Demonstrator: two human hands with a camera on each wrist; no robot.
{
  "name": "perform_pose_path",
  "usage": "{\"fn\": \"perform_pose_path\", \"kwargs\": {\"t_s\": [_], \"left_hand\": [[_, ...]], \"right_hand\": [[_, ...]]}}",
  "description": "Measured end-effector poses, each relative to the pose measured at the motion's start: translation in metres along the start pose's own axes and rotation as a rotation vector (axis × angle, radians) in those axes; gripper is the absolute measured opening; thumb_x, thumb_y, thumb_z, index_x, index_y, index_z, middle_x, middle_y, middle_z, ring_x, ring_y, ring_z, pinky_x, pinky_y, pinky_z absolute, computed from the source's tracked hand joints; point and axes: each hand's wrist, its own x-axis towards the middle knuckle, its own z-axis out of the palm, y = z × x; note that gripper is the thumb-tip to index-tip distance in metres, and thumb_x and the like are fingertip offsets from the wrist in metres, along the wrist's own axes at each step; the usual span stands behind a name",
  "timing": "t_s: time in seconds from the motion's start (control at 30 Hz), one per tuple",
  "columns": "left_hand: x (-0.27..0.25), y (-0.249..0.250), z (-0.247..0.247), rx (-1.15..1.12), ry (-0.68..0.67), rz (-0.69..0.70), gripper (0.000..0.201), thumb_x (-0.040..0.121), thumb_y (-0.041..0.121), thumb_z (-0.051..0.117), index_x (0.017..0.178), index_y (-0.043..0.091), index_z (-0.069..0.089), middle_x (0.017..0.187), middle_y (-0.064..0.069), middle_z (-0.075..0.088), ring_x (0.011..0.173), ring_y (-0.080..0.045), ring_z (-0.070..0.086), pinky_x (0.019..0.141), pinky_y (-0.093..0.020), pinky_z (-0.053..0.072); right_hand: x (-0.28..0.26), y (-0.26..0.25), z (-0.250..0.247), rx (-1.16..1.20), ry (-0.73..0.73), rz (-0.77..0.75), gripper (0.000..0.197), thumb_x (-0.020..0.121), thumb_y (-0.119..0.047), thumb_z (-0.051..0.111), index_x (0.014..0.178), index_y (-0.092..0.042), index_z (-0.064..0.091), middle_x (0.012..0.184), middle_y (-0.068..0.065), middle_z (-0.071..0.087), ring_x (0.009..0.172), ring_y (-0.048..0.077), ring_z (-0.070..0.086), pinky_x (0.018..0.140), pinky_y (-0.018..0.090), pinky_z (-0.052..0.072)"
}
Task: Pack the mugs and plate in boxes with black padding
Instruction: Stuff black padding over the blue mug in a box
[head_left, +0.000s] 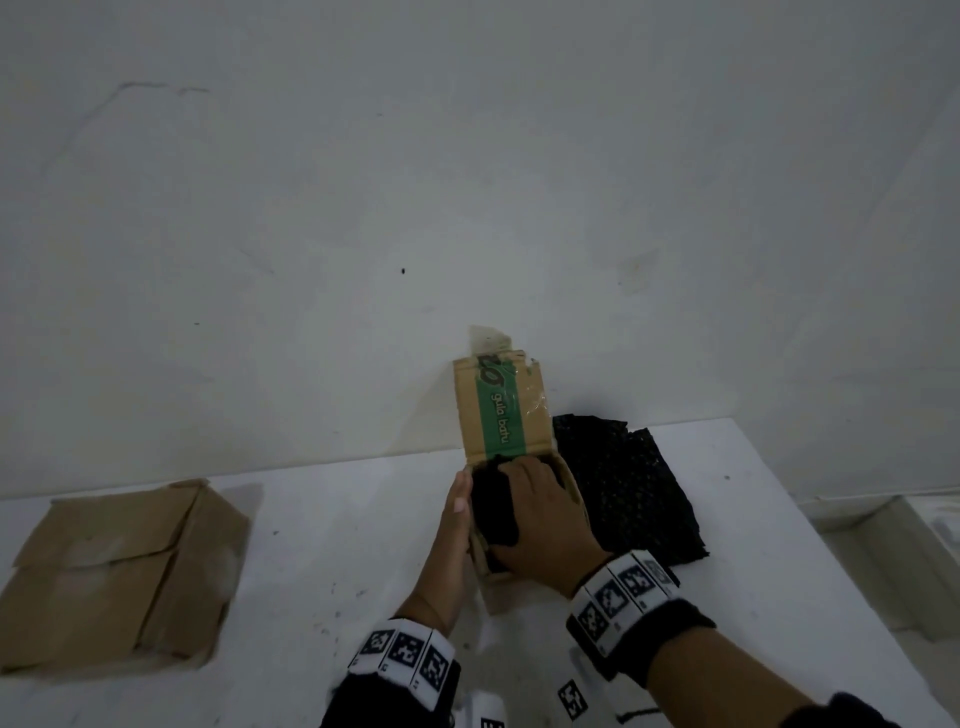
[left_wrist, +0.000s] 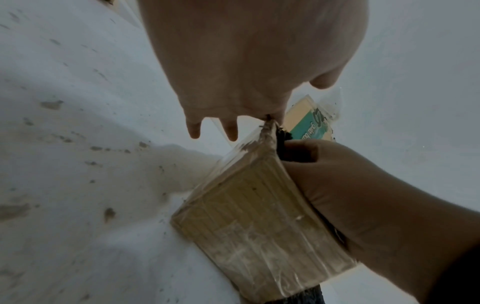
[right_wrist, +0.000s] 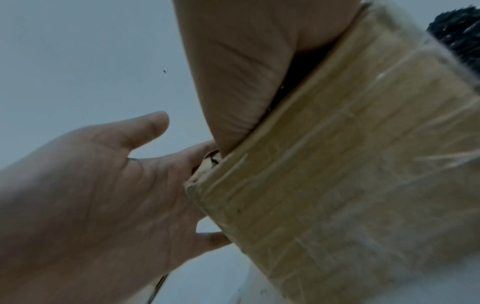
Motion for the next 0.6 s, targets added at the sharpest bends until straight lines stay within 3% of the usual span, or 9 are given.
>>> {"fn": "perform_pose_path", "kwargs": {"t_s": [0.07,0.13,0.2,0.27,0.37,0.43,0.53,0.6], "left_hand": [[0.001,0.000,0.000,0.003,0.001,0.001,0.046,0.101,0.018,0.009,0.146,0.010,0.014,0.155,0.000,0.014,0.127,0.001,0.018,0.092,-0.002,0.022],[0.001,-0.001,-0.001,0.003,0.000,-0.007,0.046,0.101,0.019,0.009,0.146,0.011,0.014,0.154,0.001,0.015,0.127,0.001,0.018,0.088,0.004,0.024],[0.001,-0.002,-0.002,0.012,-0.002,-0.011,0.047,0.101,0.021,0.008,0.146,0.013,0.014,0.152,0.006,0.016,0.131,0.002,0.016,0.085,0.007,0.025],[0.000,-0.001,-0.002,0.010,-0.007,-0.018,0.047,0.101,0.022,0.007,0.147,0.014,0.014,0.149,0.009,0.017,0.136,-0.001,0.013,0.089,0.002,0.021],[0.001,0.003,-0.002,-0.017,-0.021,-0.027,0.046,0.101,0.023,0.008,0.147,0.015,0.015,0.145,0.012,0.017,0.129,0.003,0.015,0.084,0.006,0.024],[0.001,0.003,-0.002,-0.025,-0.021,-0.026,0.046,0.101,0.023,0.009,0.147,0.015,0.015,0.146,0.011,0.017,0.127,0.004,0.016,0.084,0.007,0.025],[0.000,-0.002,-0.005,-0.041,-0.008,-0.030,0.047,0.100,0.029,0.013,0.147,0.021,0.017,0.151,0.011,0.019,0.128,0.005,0.019,0.098,-0.007,0.022],[0.000,-0.004,-0.006,-0.055,-0.009,-0.033,0.046,0.100,0.028,0.014,0.146,0.020,0.017,0.148,0.012,0.021,0.128,0.004,0.020,0.091,0.000,0.028]], "right_hand": [[0.007,0.001,0.002,0.001,-0.103,-0.017,0.065,0.058,-0.033,0.079,0.112,-0.006,0.052,0.100,0.012,0.063,0.090,0.027,0.062,0.079,0.035,0.055],[0.013,0.002,0.005,-0.030,-0.290,-0.013,0.058,0.076,-0.033,0.065,0.125,-0.007,0.048,0.120,0.013,0.054,0.110,0.029,0.052,0.094,0.039,0.044],[0.018,0.002,0.008,-0.107,-0.391,-0.014,0.057,0.081,-0.037,0.059,0.129,-0.010,0.045,0.127,0.011,0.050,0.115,0.028,0.047,0.097,0.039,0.039],[0.025,0.001,0.008,-0.167,-0.476,-0.001,0.058,0.082,-0.040,0.059,0.130,-0.010,0.044,0.128,0.011,0.050,0.115,0.028,0.047,0.097,0.039,0.038],[0.033,-0.003,0.006,-0.204,-0.548,0.014,0.061,0.082,-0.041,0.060,0.131,-0.009,0.042,0.130,0.013,0.049,0.118,0.030,0.046,0.100,0.040,0.037],[0.031,-0.002,0.005,-0.173,-0.532,0.024,0.057,0.081,-0.038,0.061,0.128,-0.009,0.045,0.126,0.013,0.050,0.114,0.029,0.049,0.098,0.039,0.040],[0.020,-0.005,0.000,-0.109,-0.426,0.043,0.050,0.080,-0.036,0.061,0.121,-0.009,0.051,0.117,0.012,0.054,0.106,0.029,0.053,0.091,0.038,0.045],[0.007,-0.012,-0.007,-0.130,-0.282,0.120,0.046,0.075,-0.036,0.064,0.114,-0.011,0.056,0.109,0.011,0.057,0.100,0.029,0.055,0.083,0.038,0.047]]}}
